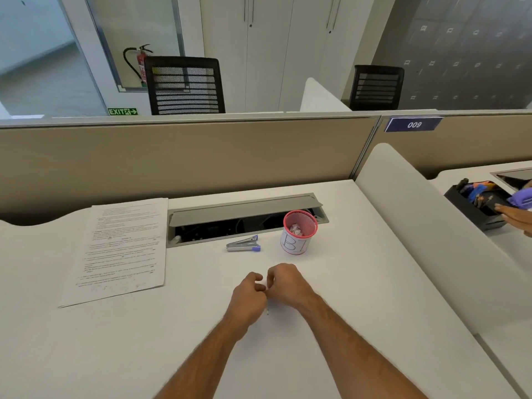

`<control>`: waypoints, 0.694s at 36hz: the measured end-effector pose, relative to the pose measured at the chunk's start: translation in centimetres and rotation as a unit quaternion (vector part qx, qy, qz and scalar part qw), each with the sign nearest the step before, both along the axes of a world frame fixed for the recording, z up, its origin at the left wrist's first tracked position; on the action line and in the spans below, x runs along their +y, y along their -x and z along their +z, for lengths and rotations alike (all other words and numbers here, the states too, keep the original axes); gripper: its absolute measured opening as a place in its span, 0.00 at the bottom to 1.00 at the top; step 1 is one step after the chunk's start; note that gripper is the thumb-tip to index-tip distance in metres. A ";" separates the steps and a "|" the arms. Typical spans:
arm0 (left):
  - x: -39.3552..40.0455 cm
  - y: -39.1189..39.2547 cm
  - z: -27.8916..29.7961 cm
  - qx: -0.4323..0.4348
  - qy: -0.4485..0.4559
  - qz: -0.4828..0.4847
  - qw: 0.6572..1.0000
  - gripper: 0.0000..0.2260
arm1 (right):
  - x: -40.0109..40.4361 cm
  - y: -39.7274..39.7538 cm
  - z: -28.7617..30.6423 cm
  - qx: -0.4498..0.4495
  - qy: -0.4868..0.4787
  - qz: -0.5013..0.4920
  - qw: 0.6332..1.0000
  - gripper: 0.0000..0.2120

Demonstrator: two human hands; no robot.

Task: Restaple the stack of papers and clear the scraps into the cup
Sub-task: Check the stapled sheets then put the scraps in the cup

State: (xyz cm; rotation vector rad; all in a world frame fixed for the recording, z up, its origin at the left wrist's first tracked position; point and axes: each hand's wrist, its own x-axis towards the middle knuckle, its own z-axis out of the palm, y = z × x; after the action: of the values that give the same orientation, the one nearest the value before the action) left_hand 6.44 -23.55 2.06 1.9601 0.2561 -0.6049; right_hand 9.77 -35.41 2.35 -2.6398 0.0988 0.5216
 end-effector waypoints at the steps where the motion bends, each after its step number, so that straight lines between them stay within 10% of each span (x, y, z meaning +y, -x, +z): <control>1: 0.1 0.0 -0.1 0.003 0.004 0.006 1.000 0.23 | -0.1 0.0 0.1 0.001 -0.011 -0.007 1.000 0.10; 14: -0.4 -1.3 1.3 -0.007 0.069 0.094 0.993 0.20 | -3.5 -2.3 6.1 -0.090 -0.179 -0.106 0.974 0.05; 25: 0.2 -1.8 2.1 -0.046 0.054 0.092 0.993 0.21 | -6.7 -9.1 8.4 -0.138 -0.080 -0.152 0.975 0.05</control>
State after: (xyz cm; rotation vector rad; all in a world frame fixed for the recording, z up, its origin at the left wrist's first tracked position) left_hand 8.23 -23.37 4.20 1.8307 0.3368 -0.3998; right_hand 18.84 -42.12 10.78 -2.4497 0.3533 0.0559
